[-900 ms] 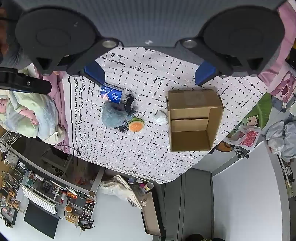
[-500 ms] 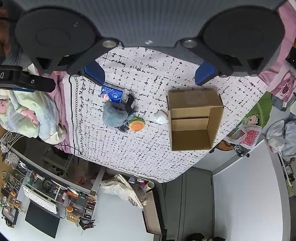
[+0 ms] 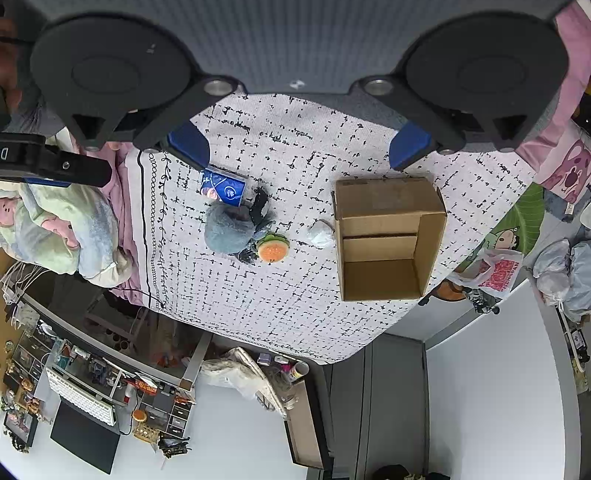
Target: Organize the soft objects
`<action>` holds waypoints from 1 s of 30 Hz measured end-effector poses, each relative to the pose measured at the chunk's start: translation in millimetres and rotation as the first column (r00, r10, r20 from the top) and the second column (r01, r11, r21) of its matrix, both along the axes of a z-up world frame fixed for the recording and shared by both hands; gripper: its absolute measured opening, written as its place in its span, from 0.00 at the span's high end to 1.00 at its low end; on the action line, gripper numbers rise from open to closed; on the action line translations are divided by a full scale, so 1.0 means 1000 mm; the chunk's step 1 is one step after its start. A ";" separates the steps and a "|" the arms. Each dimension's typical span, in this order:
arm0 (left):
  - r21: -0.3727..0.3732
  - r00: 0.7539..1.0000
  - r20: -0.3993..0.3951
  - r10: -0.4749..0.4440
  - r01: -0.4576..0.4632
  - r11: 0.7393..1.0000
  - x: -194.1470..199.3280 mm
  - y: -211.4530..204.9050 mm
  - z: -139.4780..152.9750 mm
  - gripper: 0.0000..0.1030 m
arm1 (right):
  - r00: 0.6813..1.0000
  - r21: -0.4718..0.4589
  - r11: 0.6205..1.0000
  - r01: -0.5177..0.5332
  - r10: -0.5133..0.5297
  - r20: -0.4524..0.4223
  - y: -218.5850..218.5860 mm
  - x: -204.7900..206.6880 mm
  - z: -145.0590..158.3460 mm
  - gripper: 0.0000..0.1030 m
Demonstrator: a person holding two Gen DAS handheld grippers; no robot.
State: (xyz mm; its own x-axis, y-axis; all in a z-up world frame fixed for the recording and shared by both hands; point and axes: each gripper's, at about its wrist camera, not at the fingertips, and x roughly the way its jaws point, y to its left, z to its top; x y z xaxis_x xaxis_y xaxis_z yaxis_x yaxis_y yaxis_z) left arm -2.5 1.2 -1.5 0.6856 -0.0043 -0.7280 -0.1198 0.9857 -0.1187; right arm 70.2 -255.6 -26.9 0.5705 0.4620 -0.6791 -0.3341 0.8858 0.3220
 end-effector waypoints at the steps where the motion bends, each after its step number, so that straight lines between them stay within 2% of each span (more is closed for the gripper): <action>1: 0.000 1.000 -0.001 0.001 -0.001 1.000 0.001 0.000 0.000 0.01 | 1.000 -0.001 1.000 -0.001 0.001 0.001 0.000 0.000 0.000 0.00; 30: 0.002 1.000 -0.006 -0.003 0.003 1.000 -0.002 -0.002 -0.002 0.01 | 1.000 -0.001 1.000 -0.001 0.001 0.008 0.000 0.001 0.002 0.00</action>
State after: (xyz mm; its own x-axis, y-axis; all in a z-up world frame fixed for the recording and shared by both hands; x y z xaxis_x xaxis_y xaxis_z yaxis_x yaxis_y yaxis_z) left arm -4.3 -0.5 -3.2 0.6812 -0.0052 -0.7320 -0.1174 0.9863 -0.1163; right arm 71.0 -255.4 -24.8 0.5759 0.4616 -0.6747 -0.3373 0.8860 0.3183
